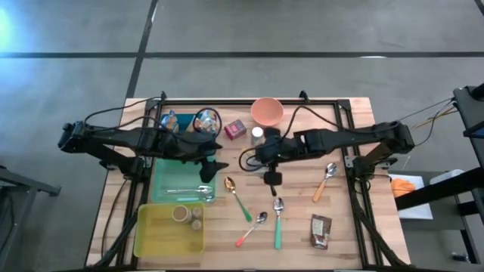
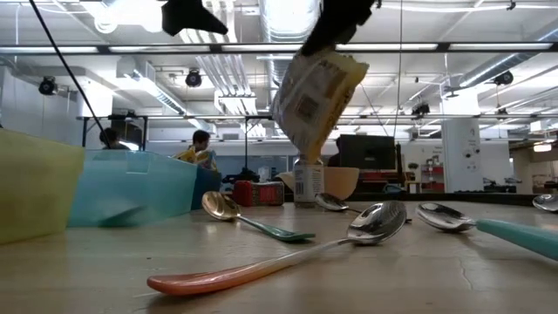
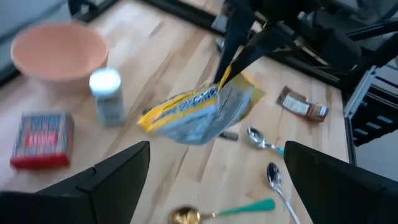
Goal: Pick & Place Food Item
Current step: Put the yellow noodles packet into the blue bin
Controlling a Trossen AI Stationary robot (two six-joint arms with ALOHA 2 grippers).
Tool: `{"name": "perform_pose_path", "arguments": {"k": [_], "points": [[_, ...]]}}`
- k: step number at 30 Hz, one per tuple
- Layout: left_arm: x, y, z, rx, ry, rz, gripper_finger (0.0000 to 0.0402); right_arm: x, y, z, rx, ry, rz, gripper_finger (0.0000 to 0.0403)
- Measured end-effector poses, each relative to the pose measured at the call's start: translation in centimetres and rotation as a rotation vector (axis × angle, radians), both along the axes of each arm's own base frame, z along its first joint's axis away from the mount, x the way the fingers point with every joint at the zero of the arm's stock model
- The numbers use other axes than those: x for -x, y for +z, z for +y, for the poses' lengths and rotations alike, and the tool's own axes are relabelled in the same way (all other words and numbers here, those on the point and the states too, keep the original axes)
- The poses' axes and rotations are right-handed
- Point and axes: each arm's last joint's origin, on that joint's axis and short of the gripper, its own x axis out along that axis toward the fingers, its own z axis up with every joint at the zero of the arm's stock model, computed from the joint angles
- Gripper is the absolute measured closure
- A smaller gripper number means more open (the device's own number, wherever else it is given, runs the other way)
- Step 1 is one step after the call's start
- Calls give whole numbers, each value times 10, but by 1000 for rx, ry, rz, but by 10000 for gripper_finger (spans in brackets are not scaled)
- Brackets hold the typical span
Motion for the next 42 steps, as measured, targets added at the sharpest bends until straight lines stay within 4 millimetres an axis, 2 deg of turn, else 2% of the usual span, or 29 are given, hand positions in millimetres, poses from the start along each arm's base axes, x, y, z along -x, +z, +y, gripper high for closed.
{"name": "perform_pose_path", "arguments": {"k": [6, 12, 19, 26, 42], "points": [[-8, 3, -1, -92, -66, -55, 26, -4, 20, 1, -17, 9, -75, 391], [-24, -7, -3, -146, -101, -42, 26, -5, 29, 1, -47, -11, -119, 391], [-33, -6, -4, -61, -45, -115, 26, -5, 26, 2, -86, -10, -108, 391], [-31, 0, -3, -98, -67, -147, 26, -6, 25, 2, -101, -22, -115, 391], [-31, -5, -2, -104, -69, -104, 25, -10, 30, 2, -112, -10, -187, 391]]}}
